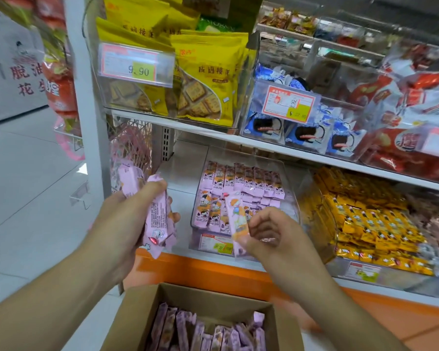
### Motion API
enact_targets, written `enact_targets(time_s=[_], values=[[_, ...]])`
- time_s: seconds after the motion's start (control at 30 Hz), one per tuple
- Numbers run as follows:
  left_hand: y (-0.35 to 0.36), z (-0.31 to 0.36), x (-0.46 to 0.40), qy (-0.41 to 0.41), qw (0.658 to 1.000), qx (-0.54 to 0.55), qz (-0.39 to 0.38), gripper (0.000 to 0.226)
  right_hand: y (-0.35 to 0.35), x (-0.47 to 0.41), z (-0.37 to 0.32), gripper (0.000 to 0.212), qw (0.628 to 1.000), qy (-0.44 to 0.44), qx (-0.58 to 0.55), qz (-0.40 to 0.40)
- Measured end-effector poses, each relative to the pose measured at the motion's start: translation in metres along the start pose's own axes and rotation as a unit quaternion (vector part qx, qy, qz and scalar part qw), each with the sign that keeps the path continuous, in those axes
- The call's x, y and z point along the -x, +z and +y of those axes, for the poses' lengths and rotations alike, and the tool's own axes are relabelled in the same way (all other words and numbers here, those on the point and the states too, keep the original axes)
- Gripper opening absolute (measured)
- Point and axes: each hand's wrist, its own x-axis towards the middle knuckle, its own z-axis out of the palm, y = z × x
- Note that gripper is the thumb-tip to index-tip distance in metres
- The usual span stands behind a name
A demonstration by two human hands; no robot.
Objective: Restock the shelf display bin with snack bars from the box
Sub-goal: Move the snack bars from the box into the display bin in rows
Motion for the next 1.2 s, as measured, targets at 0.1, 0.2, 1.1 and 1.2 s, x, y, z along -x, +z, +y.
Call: enact_targets(time_s=[0.1,0.2,1.1,1.2], values=[[0.005,-0.002,0.005,-0.006,0.999,-0.016,-0.029,0.04,0.007,-0.027,0.01,0.022,0.999,-0.002,0.009,0.042],[0.007,-0.004,0.009,-0.015,0.998,-0.028,-0.059,0.04,0.021,-0.053,0.018,0.02,0.998,0.01,0.014,0.055],[0.012,-0.012,0.015,-0.03,0.996,-0.068,-0.051,0.037,0.036,-0.021,-0.017,0.041,0.986,-0.082,0.139,-0.052],[0.02,-0.013,0.015,-0.012,0.996,-0.084,-0.02,0.036,0.033,0.014,-0.045,0.032,0.992,-0.072,0.015,-0.105]])
